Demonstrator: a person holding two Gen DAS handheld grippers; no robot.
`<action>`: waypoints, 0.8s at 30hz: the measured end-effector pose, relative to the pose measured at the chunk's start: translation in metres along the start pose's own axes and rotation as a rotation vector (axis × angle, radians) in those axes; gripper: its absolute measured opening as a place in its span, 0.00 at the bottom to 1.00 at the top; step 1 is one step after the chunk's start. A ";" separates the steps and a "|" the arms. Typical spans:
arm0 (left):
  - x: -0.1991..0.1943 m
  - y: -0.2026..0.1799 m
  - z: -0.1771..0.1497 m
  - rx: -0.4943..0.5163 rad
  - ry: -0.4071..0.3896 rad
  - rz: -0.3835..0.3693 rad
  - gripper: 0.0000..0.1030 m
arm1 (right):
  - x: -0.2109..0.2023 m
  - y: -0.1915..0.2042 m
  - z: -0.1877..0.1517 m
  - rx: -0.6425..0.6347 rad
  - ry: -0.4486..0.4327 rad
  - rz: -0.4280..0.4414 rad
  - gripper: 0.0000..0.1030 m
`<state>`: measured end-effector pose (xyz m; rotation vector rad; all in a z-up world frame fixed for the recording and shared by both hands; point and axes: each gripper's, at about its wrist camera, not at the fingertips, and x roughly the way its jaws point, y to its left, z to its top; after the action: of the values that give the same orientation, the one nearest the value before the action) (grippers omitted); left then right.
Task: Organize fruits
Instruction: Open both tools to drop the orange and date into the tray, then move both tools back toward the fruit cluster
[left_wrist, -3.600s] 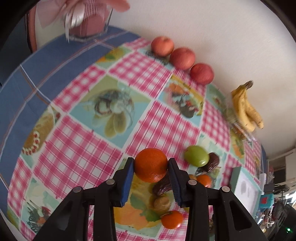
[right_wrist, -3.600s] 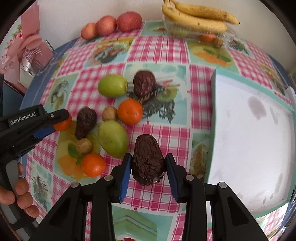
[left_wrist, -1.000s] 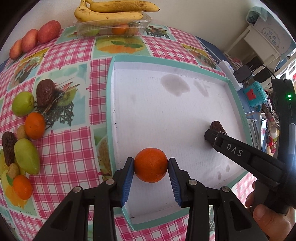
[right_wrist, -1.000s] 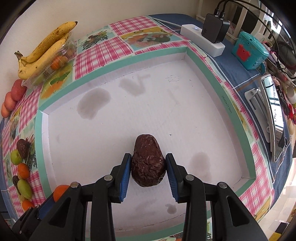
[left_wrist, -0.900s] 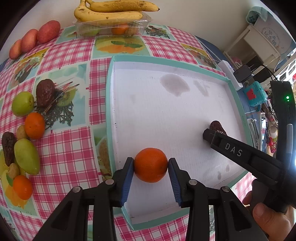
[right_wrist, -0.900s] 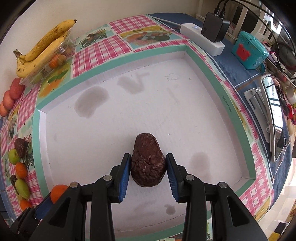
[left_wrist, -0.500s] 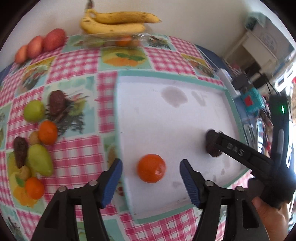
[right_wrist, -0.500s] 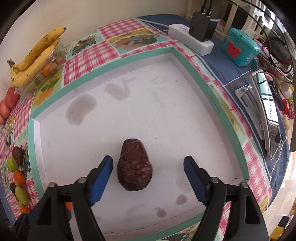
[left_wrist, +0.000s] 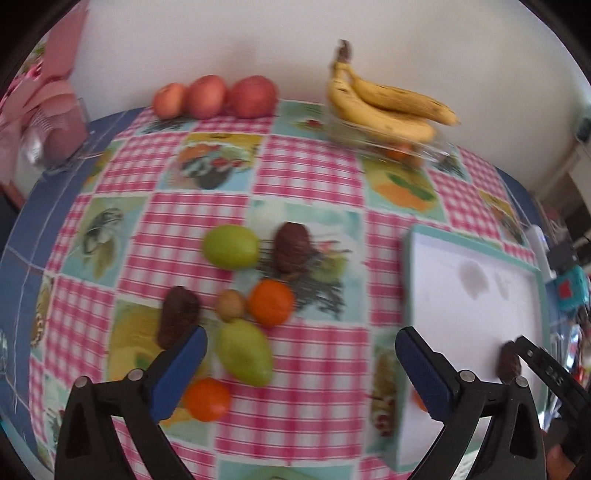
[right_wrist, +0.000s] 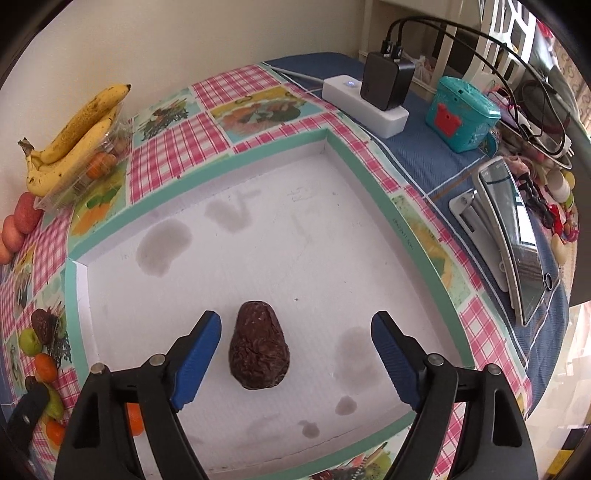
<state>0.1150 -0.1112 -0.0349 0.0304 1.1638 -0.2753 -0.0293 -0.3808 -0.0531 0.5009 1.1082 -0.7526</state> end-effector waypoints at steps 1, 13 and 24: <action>-0.001 0.005 0.002 -0.009 -0.003 0.008 1.00 | -0.001 0.002 0.000 -0.008 -0.003 0.001 0.82; -0.030 0.095 0.020 -0.223 -0.132 0.038 1.00 | -0.020 0.056 -0.004 -0.136 -0.055 0.051 0.82; -0.066 0.171 0.019 -0.360 -0.234 0.119 1.00 | -0.040 0.128 -0.025 -0.266 -0.067 0.192 0.82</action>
<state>0.1474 0.0636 0.0130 -0.2421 0.9602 0.0387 0.0424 -0.2676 -0.0261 0.3473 1.0616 -0.4436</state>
